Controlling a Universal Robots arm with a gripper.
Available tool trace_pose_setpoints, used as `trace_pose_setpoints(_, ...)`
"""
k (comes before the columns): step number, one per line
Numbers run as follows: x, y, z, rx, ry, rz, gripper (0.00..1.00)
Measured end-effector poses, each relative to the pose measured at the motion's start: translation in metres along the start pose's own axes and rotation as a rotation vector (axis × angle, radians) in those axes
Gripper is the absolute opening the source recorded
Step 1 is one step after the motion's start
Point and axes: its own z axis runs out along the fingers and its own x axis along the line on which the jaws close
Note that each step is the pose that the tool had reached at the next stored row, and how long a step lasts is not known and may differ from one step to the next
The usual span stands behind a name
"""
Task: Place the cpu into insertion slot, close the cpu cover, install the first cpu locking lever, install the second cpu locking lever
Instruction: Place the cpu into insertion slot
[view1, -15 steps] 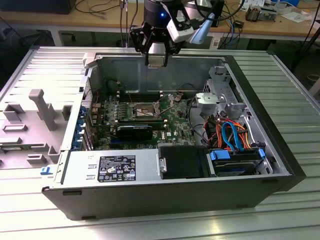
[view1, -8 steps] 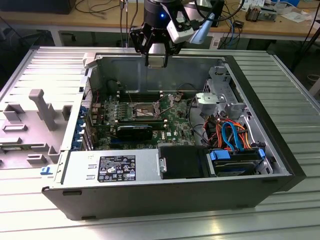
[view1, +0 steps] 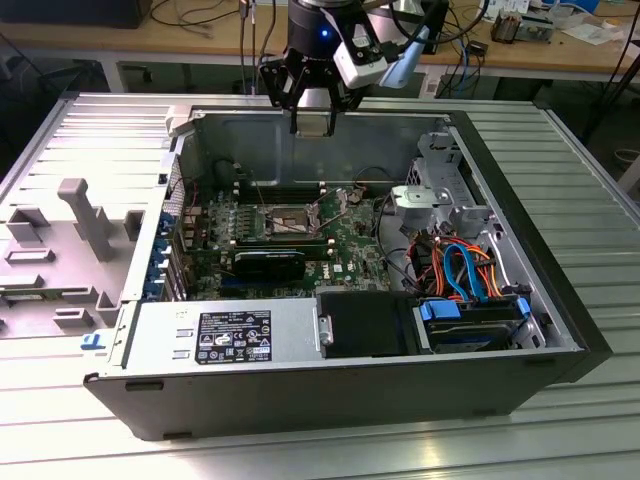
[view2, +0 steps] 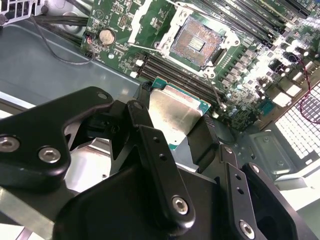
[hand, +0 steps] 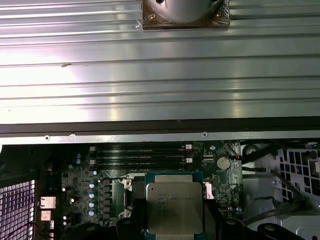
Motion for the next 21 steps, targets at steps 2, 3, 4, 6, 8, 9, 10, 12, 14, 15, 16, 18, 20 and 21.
trace_pose_setpoints(2, 0.0000, -0.0004, 0.0004, 0.0000, 0.0000, 0.000, 0.55)
trace_pose_setpoints(3, 0.0000, -0.0006, 0.0006, 0.0000, 0.0000, 0.000, 0.55)
trace_pose_setpoints(4, 0.0000, -0.0009, 0.0009, 0.0000, 0.0000, 0.000, 0.55)
trace_pose_setpoints(6, 0.0000, -0.0012, 0.0013, 0.0000, 0.0000, 0.000, 0.55)
trace_pose_setpoints(8, 0.0000, -0.0015, 0.0016, -0.0001, 0.0000, 0.000, 0.55)
trace_pose_setpoints(9, -0.0001, -0.0017, 0.0018, -0.0001, 0.0000, 0.000, 0.55)
trace_pose_setpoints(10, -0.0001, -0.0018, 0.0019, 0.0000, 0.0000, 0.000, 0.55)
trace_pose_setpoints(12, -0.0001, -0.0022, 0.0023, 0.0000, 0.0000, 0.000, 0.55)
trace_pose_setpoints(14, -0.0001, -0.0027, 0.0027, 0.0000, 0.0000, 0.000, 0.55)
trace_pose_setpoints(15, -0.0001, -0.0031, 0.0030, 0.0000, 0.0000, 0.000, 0.55)
trace_pose_setpoints(16, -0.0001, -0.0033, 0.0032, 0.0000, 0.0000, 0.000, 0.55)
trace_pose_setpoints(18, -0.0002, -0.0038, 0.0036, 0.0000, 0.0000, 0.000, 0.55)
trace_pose_setpoints(20, -0.0002, -0.0043, 0.0041, 0.0000, 0.0000, 0.000, 0.55)
trace_pose_setpoints(21, -0.0002, -0.0046, 0.0043, -0.0001, 0.0000, 0.000, 0.55)
